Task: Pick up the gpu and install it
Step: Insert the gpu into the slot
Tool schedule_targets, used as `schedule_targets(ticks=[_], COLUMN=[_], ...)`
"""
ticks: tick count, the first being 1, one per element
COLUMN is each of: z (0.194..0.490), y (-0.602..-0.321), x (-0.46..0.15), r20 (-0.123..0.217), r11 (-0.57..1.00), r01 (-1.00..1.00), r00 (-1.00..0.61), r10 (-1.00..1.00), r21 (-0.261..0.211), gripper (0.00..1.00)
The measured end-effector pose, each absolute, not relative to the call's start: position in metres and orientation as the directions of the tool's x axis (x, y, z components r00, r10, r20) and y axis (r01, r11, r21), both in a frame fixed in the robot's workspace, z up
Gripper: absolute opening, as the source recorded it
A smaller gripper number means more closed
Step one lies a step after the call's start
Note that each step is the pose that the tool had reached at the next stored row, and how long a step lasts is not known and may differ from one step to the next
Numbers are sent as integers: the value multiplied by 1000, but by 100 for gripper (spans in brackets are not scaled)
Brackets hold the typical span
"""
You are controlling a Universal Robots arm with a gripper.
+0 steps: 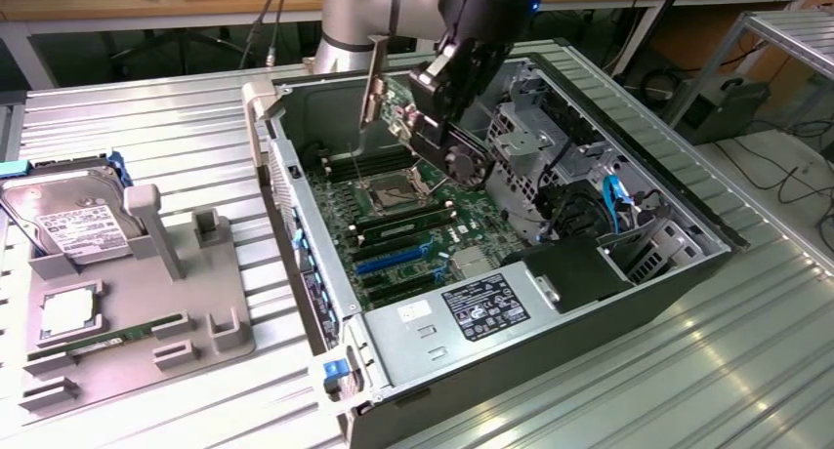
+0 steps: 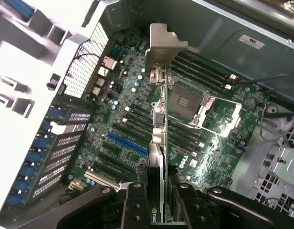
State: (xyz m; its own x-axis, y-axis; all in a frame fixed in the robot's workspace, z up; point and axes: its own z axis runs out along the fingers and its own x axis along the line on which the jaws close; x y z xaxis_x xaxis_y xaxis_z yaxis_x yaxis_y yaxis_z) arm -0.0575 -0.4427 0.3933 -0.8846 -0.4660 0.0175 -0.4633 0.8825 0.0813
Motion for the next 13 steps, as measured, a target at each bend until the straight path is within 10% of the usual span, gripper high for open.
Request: schedule_targets(ticks=[13], z=[391], y=[-443], x=[-58], r20=[-22], r11=[744], r01=[-666], r00=[-746], r10=[-666], r21=[53], gripper=[26])
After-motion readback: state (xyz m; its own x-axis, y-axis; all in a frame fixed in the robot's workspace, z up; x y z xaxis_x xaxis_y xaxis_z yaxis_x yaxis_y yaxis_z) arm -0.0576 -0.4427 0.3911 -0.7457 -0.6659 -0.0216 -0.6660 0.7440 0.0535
